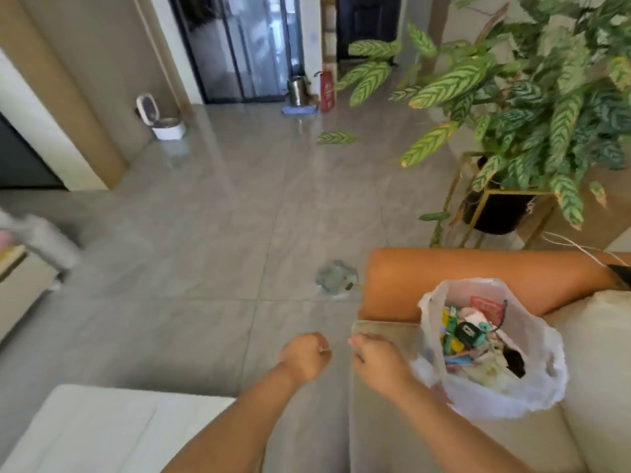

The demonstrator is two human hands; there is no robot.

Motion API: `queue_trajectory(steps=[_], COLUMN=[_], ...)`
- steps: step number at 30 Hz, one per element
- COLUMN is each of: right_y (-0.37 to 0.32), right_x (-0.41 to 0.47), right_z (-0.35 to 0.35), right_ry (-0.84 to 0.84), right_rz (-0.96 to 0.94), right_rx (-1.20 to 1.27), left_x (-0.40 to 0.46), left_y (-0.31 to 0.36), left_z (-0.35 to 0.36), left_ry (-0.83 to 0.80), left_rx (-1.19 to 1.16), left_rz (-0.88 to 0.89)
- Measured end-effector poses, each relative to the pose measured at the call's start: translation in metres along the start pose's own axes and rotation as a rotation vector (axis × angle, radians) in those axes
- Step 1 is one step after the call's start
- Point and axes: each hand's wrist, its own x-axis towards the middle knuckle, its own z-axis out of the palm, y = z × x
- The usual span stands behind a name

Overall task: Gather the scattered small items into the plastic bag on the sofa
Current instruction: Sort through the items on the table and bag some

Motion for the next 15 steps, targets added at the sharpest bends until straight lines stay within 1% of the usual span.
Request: queue_trajectory(steps=[3, 8, 11, 15], right_y=[-0.055, -0.154, -0.214, -0.286], right_x=[0.007, -0.002, -0.021, -0.057], right_z=[0.019, 0.055, 0.08, 0.116], right_ry=[-0.033, -0.103, -0.162, -0.288], right_rz=[-0.122, -0.278, -0.358, -0.448], right_rx=[-0.021, -0.016, -0.009, -0.04], left_x=[-0.035, -0.11, -0.164, -0.232], left_y=[-0.056, -0.149, -0.207, -0.278], left_z=[-0.012, -0.018, -0.011, 0.007], left_ry=[0.045, 0.1, 0.158, 0.205], left_rx=[-0.091, -0.136, -0.18, -0.235], left_rz=[-0.117, -0.283, -0.369, -0.485])
